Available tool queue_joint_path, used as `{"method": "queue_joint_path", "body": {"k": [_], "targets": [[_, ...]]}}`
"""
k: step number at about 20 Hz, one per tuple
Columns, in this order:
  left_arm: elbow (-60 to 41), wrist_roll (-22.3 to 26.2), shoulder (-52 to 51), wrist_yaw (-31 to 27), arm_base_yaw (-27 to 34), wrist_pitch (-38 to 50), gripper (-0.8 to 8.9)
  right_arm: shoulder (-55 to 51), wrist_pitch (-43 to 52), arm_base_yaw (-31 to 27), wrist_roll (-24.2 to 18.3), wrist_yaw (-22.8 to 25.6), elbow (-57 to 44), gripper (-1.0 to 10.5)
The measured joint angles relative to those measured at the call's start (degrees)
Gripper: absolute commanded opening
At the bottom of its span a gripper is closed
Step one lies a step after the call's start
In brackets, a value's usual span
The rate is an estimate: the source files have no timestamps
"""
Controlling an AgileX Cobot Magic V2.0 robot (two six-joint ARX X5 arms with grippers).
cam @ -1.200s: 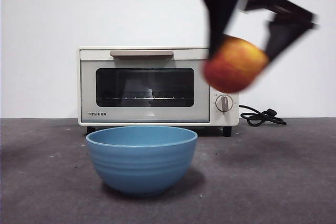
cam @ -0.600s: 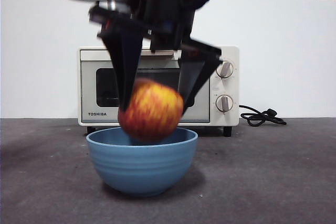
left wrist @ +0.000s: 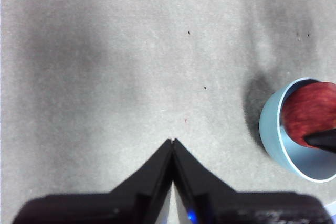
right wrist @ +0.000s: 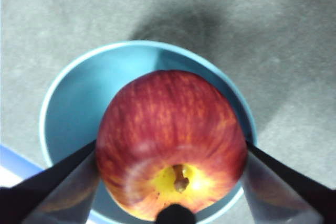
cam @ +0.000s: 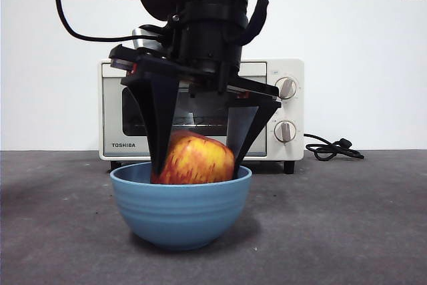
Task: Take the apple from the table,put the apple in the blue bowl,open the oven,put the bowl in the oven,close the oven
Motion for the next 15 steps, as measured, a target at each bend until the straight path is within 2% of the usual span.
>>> {"method": "queue_joint_path", "body": {"k": [1,3,5,6,10,15], "targets": [[0.0,0.0,0.0,0.0,0.0,0.0,-0.05,0.0,0.0,0.0,0.0,-0.2,0.0,0.7],[0.0,0.0,0.0,0.0,0.0,0.0,-0.05,0.0,0.0,0.3,0.0,-0.3,0.0,3.1],[0.0,0.0,0.0,0.0,0.0,0.1,-0.05,0.0,0.0,0.8,0.0,-0.3,0.0,4.5],[0.0,0.0,0.0,0.1,0.0,0.4,-0.05,0.0,0.0,0.9,0.0,-0.3,0.0,4.8],[0.9,-1.1,0.2,3.5,0.0,6.0,-0.05,0.0,1.3,1.3,-0.2,-0.3,0.0,4.8],[12.7,-2.5,6.3,7.4,-1.3,7.7,-0.05,-0.6,0.9,1.4,-0.2,-0.3,0.0,4.7]]}}
